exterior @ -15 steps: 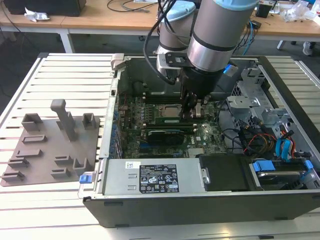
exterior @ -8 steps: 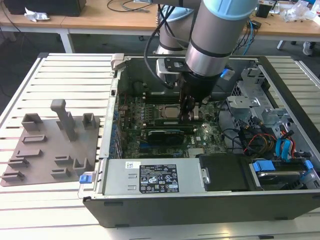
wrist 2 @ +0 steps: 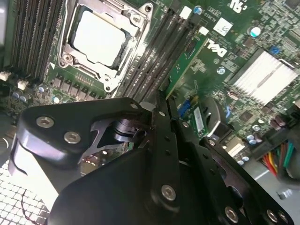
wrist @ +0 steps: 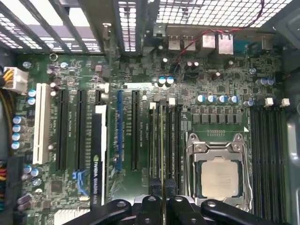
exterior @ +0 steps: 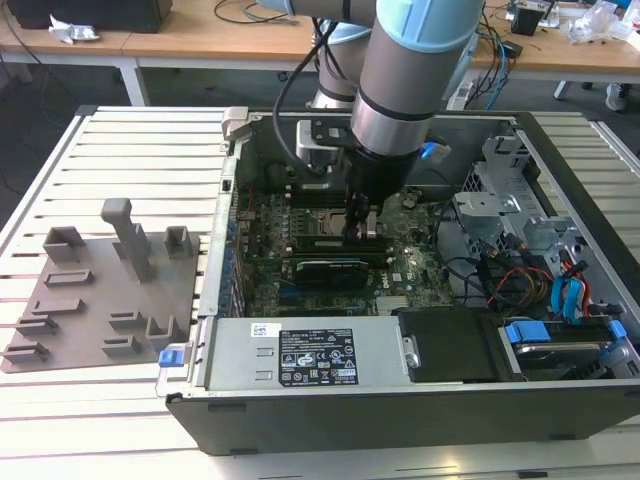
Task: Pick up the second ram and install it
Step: 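Insert the second ram into the second slot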
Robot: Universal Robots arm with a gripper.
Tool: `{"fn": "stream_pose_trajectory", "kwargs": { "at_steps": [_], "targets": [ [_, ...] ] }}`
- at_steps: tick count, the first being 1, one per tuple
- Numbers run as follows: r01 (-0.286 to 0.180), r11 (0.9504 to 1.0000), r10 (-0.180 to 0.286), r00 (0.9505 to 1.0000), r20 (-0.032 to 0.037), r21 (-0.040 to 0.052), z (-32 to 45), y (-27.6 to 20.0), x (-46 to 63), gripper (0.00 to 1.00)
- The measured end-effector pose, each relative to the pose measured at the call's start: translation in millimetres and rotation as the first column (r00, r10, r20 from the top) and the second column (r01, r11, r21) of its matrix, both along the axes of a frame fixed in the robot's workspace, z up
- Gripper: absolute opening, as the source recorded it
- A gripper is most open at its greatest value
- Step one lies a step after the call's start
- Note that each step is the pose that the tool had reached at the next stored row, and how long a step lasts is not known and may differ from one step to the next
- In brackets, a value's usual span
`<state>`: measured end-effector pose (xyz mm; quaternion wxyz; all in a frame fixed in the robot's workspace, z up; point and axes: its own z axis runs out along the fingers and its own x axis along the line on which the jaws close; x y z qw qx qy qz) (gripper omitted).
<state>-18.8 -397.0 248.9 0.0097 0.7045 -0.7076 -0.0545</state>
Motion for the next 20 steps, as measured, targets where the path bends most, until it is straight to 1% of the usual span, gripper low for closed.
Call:
{"fn": "stream_pose_trajectory", "kwargs": {
  "at_steps": [1,3,4,5,6,7,8,9,20],
  "targets": [
    [0.003,1.0000,-0.003,1.0000,-0.0001,-0.0001,-1.6,1.4,0.0,0.13],
    [0.004,1.0000,-0.004,1.0000,0.0000,-0.0001,-6.1,11.1,0.0,0.13],
    [0.002,1.0000,-0.002,1.0000,0.0000,-0.0001,-6.9,14.0,0.0,0.13],
    [-0.002,1.0000,0.002,1.0000,0.0000,-0.0001,-8.0,18.5,0.0,0.13],
    [-0.002,1.0000,0.002,1.0000,0.0001,0.0002,-8.7,18.6,0.0,0.13],
    [-0.001,1.0000,0.001,1.0000,-0.0001,-0.0004,-9.2,17.5,-0.1,0.13],
    [-0.001,1.0000,0.001,1.0000,-0.0001,-0.0016,-9.6,13.0,-0.1,0.13],
    [-0.001,1.0000,0.001,1.0000,0.0000,-0.0028,-10.6,11.9,-0.1,0.13],
    [-0.001,1.0000,0.001,1.0000,0.0000,-0.0034,-14.7,10.7,-0.9,0.13]
  ]
}}
